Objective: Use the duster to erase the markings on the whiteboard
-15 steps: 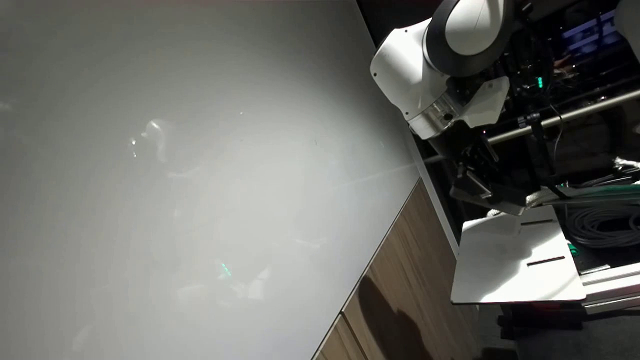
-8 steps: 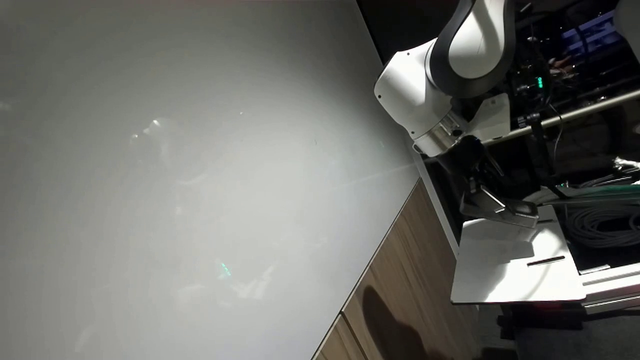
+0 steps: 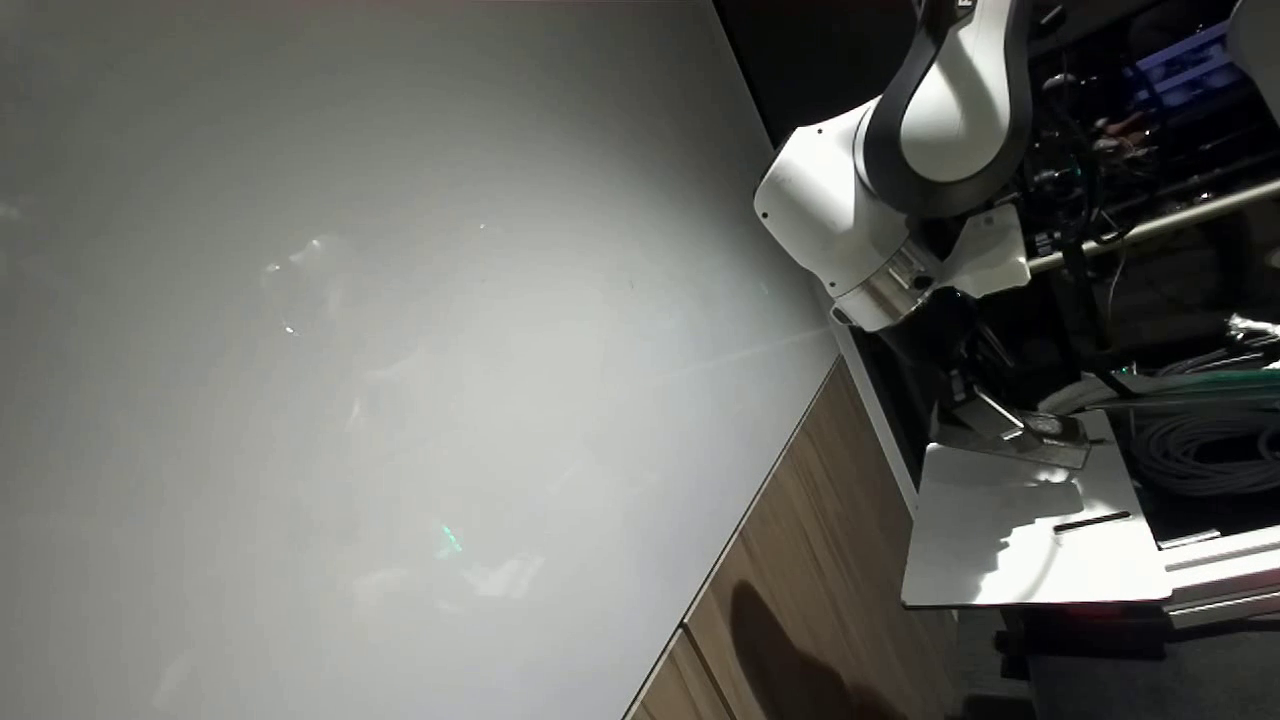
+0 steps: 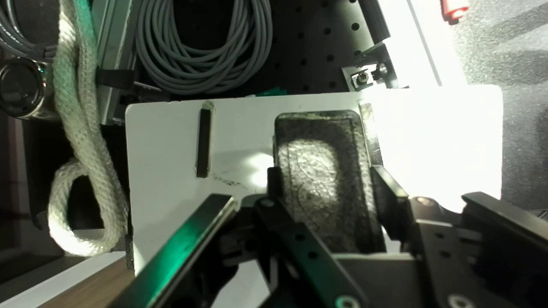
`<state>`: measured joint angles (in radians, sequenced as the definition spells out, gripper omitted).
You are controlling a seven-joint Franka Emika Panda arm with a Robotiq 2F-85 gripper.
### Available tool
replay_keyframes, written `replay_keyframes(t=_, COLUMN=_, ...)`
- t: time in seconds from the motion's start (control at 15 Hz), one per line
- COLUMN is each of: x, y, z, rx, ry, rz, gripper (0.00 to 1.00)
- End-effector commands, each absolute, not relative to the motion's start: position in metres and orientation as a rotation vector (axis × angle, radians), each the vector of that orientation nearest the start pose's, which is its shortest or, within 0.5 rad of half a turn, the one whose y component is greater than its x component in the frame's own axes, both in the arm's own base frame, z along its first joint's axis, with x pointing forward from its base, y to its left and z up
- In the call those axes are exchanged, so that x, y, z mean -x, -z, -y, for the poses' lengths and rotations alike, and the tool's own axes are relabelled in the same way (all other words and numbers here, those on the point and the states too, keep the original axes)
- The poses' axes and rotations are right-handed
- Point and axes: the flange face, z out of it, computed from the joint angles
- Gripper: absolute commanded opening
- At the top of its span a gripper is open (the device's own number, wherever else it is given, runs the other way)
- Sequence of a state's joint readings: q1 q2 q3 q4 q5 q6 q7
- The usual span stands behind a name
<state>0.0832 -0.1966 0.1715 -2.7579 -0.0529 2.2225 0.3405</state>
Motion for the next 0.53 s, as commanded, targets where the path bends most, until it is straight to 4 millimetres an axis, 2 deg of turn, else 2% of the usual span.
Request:
replay_keyframes(t=0.0, x=-0.342, y=-0.251, z=-0.076, rx=3.251, ry=-0.485, rz=-0.055, gripper=0.27)
replay_keyframes(t=0.27, x=-0.356, y=-0.257, z=-0.066, rx=3.239, ry=-0.461, rz=-0.056, gripper=0.27)
replay_keyframes(t=0.47, x=-0.373, y=-0.262, z=-0.057, rx=3.233, ry=-0.435, rz=-0.057, gripper=0.27)
